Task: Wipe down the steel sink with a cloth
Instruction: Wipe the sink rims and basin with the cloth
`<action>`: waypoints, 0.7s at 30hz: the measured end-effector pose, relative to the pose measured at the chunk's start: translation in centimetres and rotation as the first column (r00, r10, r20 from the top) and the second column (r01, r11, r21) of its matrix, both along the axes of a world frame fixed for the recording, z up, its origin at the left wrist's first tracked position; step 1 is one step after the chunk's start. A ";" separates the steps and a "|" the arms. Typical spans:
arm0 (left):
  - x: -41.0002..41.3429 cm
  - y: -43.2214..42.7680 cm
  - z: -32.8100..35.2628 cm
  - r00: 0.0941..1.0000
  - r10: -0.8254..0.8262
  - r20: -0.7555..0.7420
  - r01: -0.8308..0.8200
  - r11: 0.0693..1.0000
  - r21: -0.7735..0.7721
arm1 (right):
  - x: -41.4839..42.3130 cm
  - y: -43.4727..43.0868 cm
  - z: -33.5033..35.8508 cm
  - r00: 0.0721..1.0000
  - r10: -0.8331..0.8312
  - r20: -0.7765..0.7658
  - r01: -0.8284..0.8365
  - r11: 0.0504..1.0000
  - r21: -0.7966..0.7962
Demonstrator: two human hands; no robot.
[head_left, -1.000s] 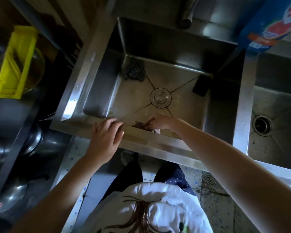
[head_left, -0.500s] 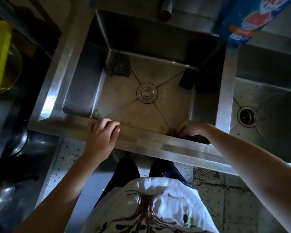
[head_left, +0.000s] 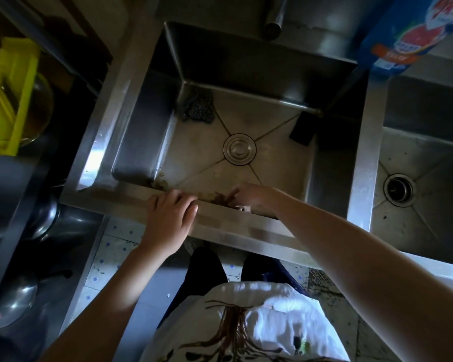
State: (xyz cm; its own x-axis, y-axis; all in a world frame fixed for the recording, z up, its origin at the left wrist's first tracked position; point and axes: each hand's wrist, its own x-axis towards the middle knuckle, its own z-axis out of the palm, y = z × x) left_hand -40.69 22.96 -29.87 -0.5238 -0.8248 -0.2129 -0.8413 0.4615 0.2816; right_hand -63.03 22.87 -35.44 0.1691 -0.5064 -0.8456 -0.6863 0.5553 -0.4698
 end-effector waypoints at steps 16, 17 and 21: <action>1.9 -1.5 -0.8 0.999 0.002 -0.052 -0.001 1.000 0.012 | -8.1 6.1 -0.7 0.980 0.053 -0.191 -0.020 0.985 0.171; 2.1 -1.7 -0.8 0.998 0.007 -0.057 -0.006 1.000 0.016 | -8.2 6.2 -0.7 0.978 0.046 -0.203 -0.008 0.983 0.181; 3.2 -2.5 -0.5 0.998 0.020 -0.067 -0.018 0.999 0.030 | -7.2 5.4 -0.5 0.975 0.040 -0.219 0.002 0.982 0.189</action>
